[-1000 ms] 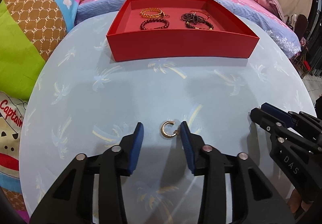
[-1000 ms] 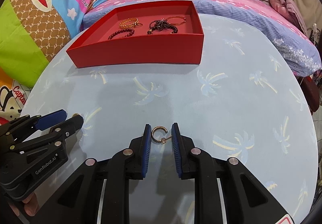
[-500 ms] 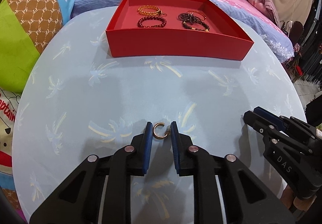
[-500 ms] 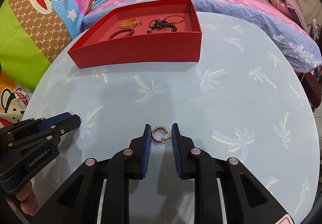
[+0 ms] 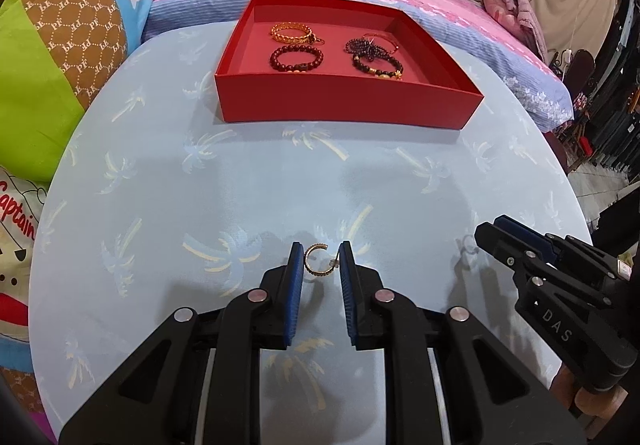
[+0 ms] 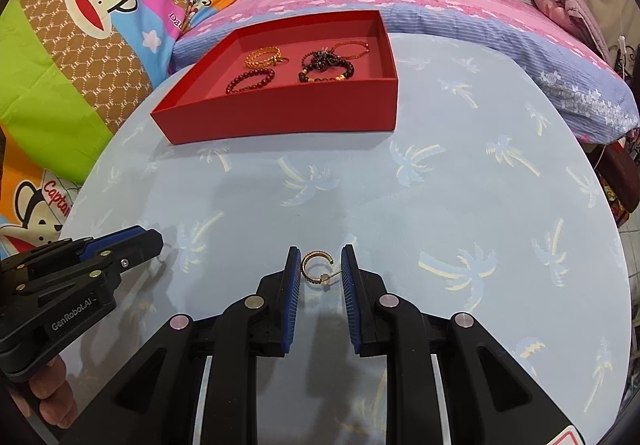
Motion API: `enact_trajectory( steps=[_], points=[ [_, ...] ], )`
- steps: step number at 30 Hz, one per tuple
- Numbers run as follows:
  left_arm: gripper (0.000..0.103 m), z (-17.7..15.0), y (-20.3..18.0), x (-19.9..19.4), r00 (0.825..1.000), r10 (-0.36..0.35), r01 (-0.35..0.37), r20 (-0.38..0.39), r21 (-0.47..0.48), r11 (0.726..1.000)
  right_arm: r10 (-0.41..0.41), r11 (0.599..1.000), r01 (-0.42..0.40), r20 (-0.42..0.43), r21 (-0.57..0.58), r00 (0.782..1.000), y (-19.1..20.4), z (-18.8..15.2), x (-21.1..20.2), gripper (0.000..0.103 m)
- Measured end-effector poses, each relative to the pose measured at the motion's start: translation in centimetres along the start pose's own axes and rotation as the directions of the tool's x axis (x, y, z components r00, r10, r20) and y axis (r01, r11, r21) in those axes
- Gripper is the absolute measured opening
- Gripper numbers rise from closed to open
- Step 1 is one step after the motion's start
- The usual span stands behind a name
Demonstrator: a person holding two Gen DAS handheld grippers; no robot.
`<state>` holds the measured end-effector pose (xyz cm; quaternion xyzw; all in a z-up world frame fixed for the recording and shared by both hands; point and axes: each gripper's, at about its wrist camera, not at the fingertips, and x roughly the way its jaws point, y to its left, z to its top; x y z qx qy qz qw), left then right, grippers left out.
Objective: Organize jewelry
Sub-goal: 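Carry both hoop earrings over the red box with both tools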
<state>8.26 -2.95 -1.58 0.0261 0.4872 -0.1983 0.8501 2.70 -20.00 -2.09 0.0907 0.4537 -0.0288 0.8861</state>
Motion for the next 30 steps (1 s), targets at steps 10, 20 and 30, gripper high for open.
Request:
enact_trajectory(
  steps=[10, 20, 30],
  points=[
    [0.018, 1.6, -0.6, -1.4, 0.999, 0.018, -0.019, 0.044, 0.017, 1.0, 0.032, 0.999, -0.03, 0.053, -0.028, 0.998, 1.4, 1.6, -1.9, 0.02],
    [0.018, 4.9, -1.3, -1.7, 0.996, 0.026, -0.028, 0.082, 0.024, 0.999, 0.057, 0.998, -0.054, 0.094, -0.038, 0.994, 2.0, 4.5, -2.2, 0.02],
    [0.018, 9.3, -2.0, -0.8, 0.992, 0.029, -0.035, 0.126, 0.046, 0.998, 0.051, 0.998, -0.045, 0.145, -0.041, 0.988, 1.6, 8.9, -1.5, 0.02]
  ],
)
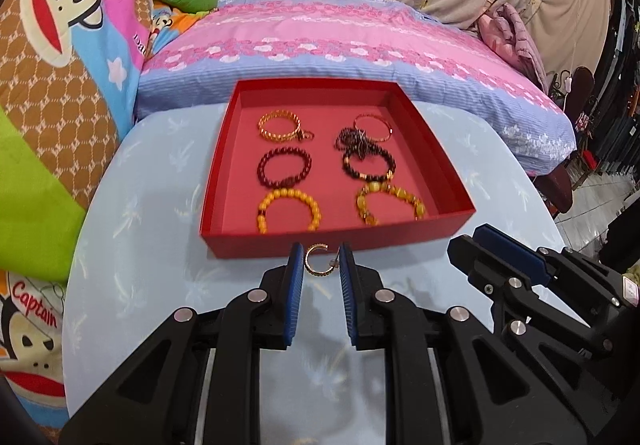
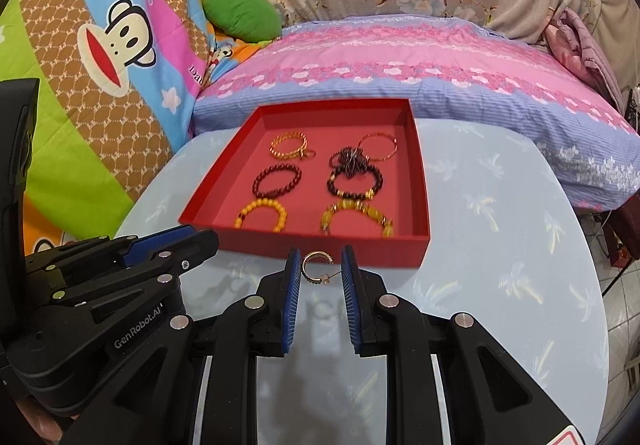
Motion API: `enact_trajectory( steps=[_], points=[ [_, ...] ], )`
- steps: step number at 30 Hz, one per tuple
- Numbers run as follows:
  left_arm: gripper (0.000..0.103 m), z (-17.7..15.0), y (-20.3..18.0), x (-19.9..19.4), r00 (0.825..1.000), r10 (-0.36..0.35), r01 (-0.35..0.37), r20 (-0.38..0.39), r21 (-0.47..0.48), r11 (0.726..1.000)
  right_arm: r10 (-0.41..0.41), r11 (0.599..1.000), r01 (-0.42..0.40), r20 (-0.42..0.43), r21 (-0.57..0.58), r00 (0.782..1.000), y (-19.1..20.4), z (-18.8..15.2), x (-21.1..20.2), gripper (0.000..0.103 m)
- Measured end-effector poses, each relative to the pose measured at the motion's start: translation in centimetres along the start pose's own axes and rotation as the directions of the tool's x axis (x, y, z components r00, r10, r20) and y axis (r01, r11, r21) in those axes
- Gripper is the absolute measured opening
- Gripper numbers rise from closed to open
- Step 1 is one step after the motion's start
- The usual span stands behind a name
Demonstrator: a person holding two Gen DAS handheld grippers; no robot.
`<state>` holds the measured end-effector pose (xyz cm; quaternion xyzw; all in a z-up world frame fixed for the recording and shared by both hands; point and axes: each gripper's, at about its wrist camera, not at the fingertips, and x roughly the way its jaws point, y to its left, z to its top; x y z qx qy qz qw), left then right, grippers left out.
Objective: Organize jewelry
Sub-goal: 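Carry both hoop earrings over the red box with both tools, then lower the hoops onto the bead bracelets in the box and open both tools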
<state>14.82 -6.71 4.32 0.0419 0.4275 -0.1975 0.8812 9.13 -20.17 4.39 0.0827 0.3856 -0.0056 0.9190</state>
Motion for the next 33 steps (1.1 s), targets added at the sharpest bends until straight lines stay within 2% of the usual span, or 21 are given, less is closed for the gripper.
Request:
enact_trajectory(
  steps=[16, 33],
  points=[
    [0.018, 5.6, 0.0, 5.1, 1.0, 0.014, -0.014, 0.012, 0.015, 1.0, -0.032, 0.999, 0.032, 0.021, -0.001, 0.999, -1.4, 5.4, 5.1, 0.02],
    [0.018, 7.2, 0.8, 11.2, 0.999, 0.032, -0.032, -0.041, 0.0, 0.999, -0.053, 0.998, 0.054, -0.035, 0.028, 0.998, -2.9, 6.4, 10.7, 0.02]
  ],
)
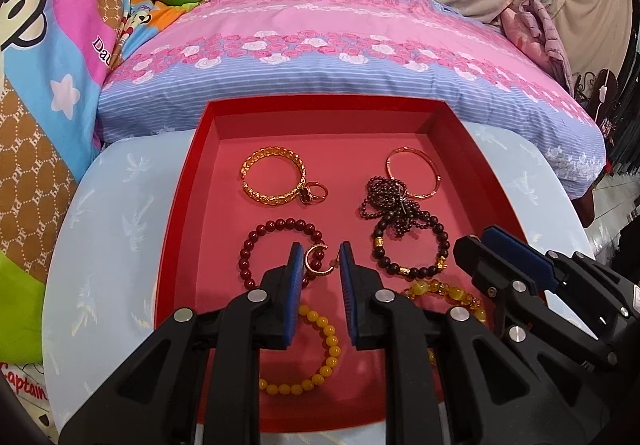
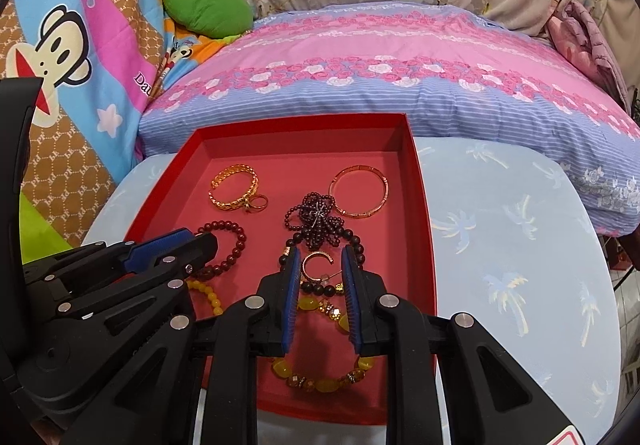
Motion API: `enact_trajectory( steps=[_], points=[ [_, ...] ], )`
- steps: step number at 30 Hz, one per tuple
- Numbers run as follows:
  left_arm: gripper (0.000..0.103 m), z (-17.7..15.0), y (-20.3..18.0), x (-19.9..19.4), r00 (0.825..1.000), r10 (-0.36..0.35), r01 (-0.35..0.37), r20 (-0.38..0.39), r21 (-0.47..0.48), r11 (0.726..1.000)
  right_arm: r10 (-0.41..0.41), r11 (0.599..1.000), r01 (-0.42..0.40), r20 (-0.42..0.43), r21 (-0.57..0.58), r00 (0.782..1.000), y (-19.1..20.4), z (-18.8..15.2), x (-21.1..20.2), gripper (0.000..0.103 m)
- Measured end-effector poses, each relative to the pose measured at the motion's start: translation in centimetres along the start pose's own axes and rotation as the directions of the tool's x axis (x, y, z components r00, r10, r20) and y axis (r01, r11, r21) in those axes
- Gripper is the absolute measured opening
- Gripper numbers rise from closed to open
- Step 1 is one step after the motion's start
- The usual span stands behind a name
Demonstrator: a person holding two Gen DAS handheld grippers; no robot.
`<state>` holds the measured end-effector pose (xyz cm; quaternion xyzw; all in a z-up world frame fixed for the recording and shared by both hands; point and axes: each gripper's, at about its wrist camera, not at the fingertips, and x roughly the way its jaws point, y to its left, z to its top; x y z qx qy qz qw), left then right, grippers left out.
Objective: Organize jewelry
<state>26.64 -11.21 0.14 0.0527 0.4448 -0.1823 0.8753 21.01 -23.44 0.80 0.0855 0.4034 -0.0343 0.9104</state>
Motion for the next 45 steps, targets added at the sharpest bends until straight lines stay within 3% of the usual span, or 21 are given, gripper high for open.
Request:
enact_trajectory(
  steps=[23, 25, 30, 41, 45],
  points=[
    [0.018, -0.5, 0.4, 2.2, 0.999, 0.028, -0.028, -0.027, -0.01, 1.0, -0.024, 1.0, 0.024, -0.035, -0.001, 0.999, -0.3, -0.6, 2.0, 0.021],
    [0.022, -0.5, 0.4, 2.0, 0.999, 0.032, -0.032, -0.022, -0.01, 0.999, -0.029, 1.0, 0.029, -0.027, 0.003, 0.999, -0.2, -0.6, 1.8, 0.021],
    [0.04, -0.4, 0.3, 1.2, 0.999, 0.049, -0.049, -0.004, -0.011, 0.999, -0.035, 0.999, 0.035, -0.018, 0.007, 0.999, -0.2, -0.5, 1.2, 0.022],
    [0.052, -1.0, -0.3, -1.8, 0.993, 0.116, -0.116, 0.037, 0.012, 0.993, -0.077, 0.997, 0.078, 0.013, -0.01, 0.997, 0.3, -0.9, -1.8, 0.023],
    [0.056, -1.7, -0.4, -3.0, 0.991, 0.124, -0.124, 0.044, 0.009, 0.992, -0.084, 0.996, 0.084, 0.014, 0.009, 0.996, 0.2, -1.5, -3.1, 0.031]
  ],
)
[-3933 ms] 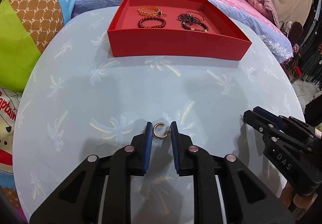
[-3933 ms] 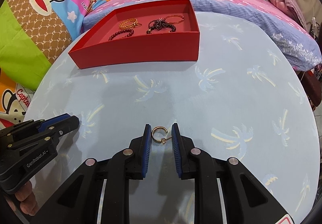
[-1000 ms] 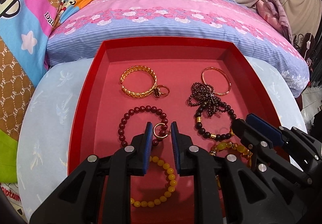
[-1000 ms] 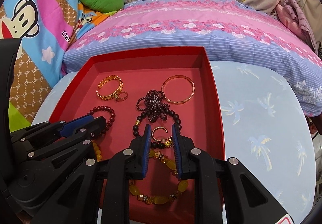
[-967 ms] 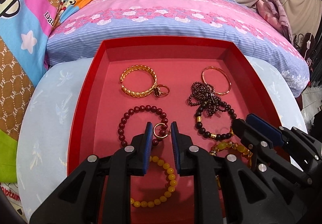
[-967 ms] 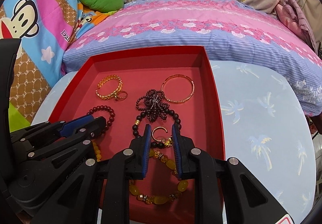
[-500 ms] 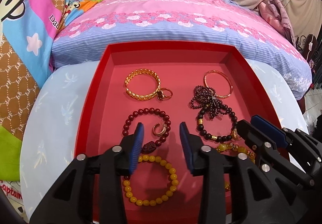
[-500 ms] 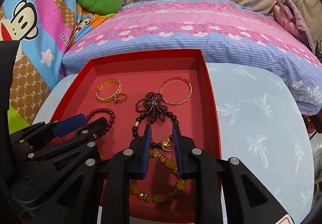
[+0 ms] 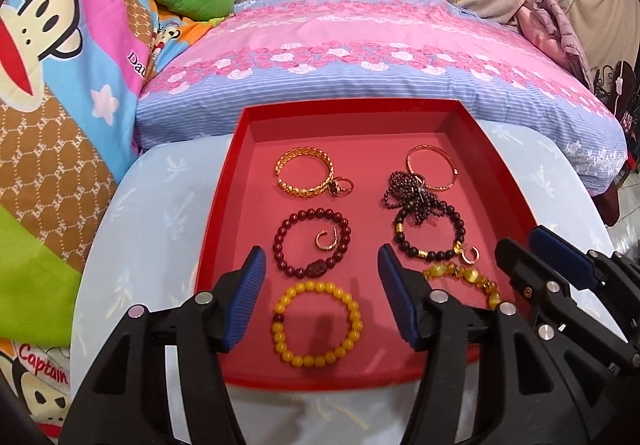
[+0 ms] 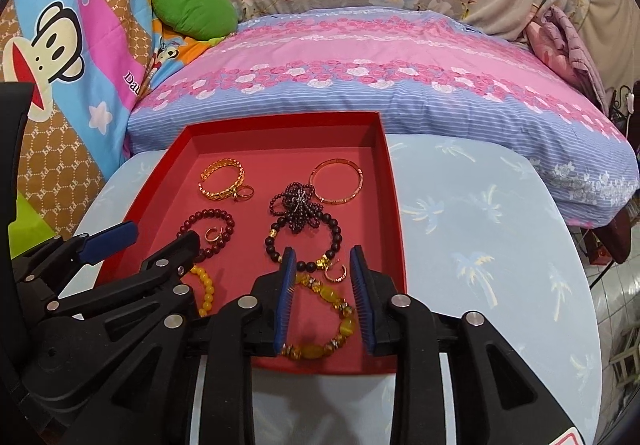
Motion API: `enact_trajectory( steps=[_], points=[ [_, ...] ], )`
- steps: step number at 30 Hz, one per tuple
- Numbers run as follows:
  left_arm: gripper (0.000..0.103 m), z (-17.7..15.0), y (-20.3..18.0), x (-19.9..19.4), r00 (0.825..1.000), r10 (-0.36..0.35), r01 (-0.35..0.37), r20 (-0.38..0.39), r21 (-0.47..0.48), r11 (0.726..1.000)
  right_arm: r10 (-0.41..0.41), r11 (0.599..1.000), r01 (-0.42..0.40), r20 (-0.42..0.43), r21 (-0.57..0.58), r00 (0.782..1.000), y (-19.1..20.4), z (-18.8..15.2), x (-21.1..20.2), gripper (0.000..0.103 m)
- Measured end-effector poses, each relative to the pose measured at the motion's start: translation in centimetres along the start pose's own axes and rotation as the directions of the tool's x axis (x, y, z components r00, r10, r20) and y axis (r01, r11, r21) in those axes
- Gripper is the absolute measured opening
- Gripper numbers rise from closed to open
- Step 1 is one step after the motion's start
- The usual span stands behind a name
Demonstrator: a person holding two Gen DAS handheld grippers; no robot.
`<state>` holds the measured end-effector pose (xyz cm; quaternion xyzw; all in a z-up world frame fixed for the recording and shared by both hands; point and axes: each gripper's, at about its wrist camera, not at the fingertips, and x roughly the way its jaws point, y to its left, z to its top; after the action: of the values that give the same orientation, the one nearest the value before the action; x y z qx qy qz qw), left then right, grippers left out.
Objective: Organize jewelry
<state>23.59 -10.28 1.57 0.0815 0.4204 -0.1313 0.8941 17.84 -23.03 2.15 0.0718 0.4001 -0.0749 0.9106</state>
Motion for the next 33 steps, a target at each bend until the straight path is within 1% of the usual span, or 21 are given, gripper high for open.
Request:
enact_trajectory(
  steps=[4, 8, 10, 13, 18, 23, 25, 28, 33],
  points=[
    [0.058, -0.8, -0.1, -1.3, 1.0, 0.007, -0.007, 0.002, -0.001, 1.0, -0.006, 1.0, 0.006, 0.005, 0.008, 1.0, -0.1, -0.7, -1.4, 0.033],
    [0.066, -1.7, 0.0, -2.5, 1.0, 0.026, -0.026, 0.006, -0.012, 1.0, -0.012, 1.0, 0.012, 0.009, 0.017, 1.0, -0.2, -1.2, -2.8, 0.034],
    [0.067, -2.1, 0.1, -3.1, 0.999, 0.032, -0.031, 0.012, -0.019, 0.999, -0.019, 1.0, 0.019, 0.014, 0.02, 1.0, -0.2, -1.5, -3.3, 0.04],
    [0.07, -2.6, 0.3, -4.0, 0.999, 0.035, -0.034, 0.014, -0.025, 0.999, -0.022, 0.999, 0.021, 0.024, 0.026, 0.999, -0.4, -1.9, -4.3, 0.045],
    [0.076, -3.5, 0.7, -4.9, 0.999, 0.049, -0.049, 0.01, -0.037, 0.998, -0.029, 0.999, 0.028, 0.029, 0.027, 0.999, -0.3, -2.6, -5.3, 0.05],
    [0.08, -4.4, 0.9, -5.3, 0.998, 0.061, -0.061, -0.001, -0.042, 0.997, -0.029, 0.999, 0.029, 0.02, 0.031, 0.999, -0.2, -3.4, -5.6, 0.054],
    [0.081, -4.7, 1.2, -5.4, 0.998, 0.067, -0.067, -0.007, -0.048, 0.997, -0.036, 0.999, 0.035, 0.017, 0.034, 0.999, -0.2, -3.6, -5.7, 0.061],
    [0.085, -5.2, 1.6, -5.5, 0.997, 0.071, -0.072, -0.013, -0.067, 0.995, -0.037, 0.999, 0.036, 0.019, 0.037, 0.999, -0.3, -4.0, -5.8, 0.068],
    [0.089, -5.8, 2.2, -5.5, 0.997, 0.08, -0.08, -0.014, -0.083, 0.993, -0.048, 0.999, 0.048, 0.019, 0.019, 0.999, 0.0, -4.4, -6.0, 0.076]
  ],
)
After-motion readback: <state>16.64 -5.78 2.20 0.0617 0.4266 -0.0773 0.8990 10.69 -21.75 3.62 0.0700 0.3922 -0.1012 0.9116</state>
